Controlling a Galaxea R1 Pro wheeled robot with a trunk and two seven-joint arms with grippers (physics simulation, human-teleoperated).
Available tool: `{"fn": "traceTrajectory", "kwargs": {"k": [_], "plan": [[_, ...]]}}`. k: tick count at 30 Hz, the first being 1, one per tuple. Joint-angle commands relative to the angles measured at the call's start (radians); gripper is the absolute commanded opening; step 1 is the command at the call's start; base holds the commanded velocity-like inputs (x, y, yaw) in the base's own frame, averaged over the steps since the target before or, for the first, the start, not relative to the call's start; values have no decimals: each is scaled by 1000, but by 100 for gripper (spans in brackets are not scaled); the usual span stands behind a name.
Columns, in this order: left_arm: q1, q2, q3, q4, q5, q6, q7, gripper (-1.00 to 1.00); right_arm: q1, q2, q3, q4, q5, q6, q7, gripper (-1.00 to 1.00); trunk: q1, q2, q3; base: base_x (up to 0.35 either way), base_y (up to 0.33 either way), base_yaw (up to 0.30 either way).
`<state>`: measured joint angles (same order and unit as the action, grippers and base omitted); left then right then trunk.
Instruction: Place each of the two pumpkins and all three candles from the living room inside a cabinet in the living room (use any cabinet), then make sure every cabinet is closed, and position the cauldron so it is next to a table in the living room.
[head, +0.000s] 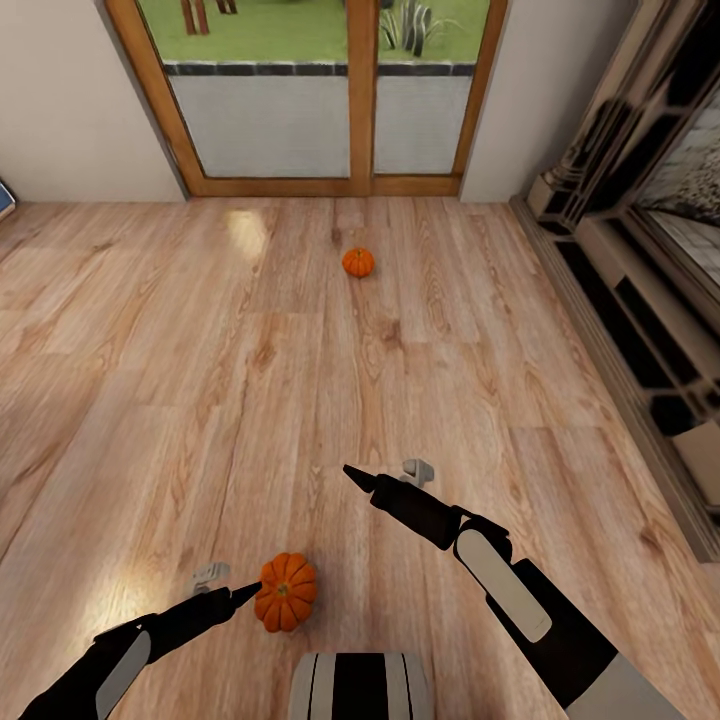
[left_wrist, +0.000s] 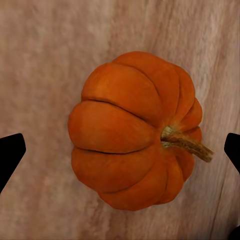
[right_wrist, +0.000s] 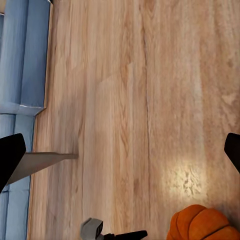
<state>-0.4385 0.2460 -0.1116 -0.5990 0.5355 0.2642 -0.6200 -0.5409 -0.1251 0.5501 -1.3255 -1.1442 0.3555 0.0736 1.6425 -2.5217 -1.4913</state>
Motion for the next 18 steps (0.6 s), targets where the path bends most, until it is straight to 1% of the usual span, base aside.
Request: {"fn": "traceTrajectory", "kwargs": {"k": [1, 5, 9, 11, 18], "plan": [[0, 1, -3, -1, 11, 9, 0, 100, -1, -1, 1, 0, -5, 2, 0, 100, 0, 0, -1, 7, 0, 0], [0, 1, -3, -1, 10, 9, 1, 100, -1, -1, 1, 0, -5, 2, 0, 100, 0, 0, -1, 3, -15, 0], [0, 0, -3, -1, 9, 10, 2, 100, -1, -1, 1, 0, -5, 2, 1, 100, 0, 0, -1, 0, -190, 0], [0, 0, -3, -1, 9, 9, 2, 100, -1, -1, 1, 0, -5, 2, 1, 100, 0, 0, -1, 0, -101, 0], [0, -1, -2, -1, 9, 9, 3, 100, -1, -1, 1, 0, -5, 2, 1, 100, 0, 0, -1, 0, -17, 0]]}}
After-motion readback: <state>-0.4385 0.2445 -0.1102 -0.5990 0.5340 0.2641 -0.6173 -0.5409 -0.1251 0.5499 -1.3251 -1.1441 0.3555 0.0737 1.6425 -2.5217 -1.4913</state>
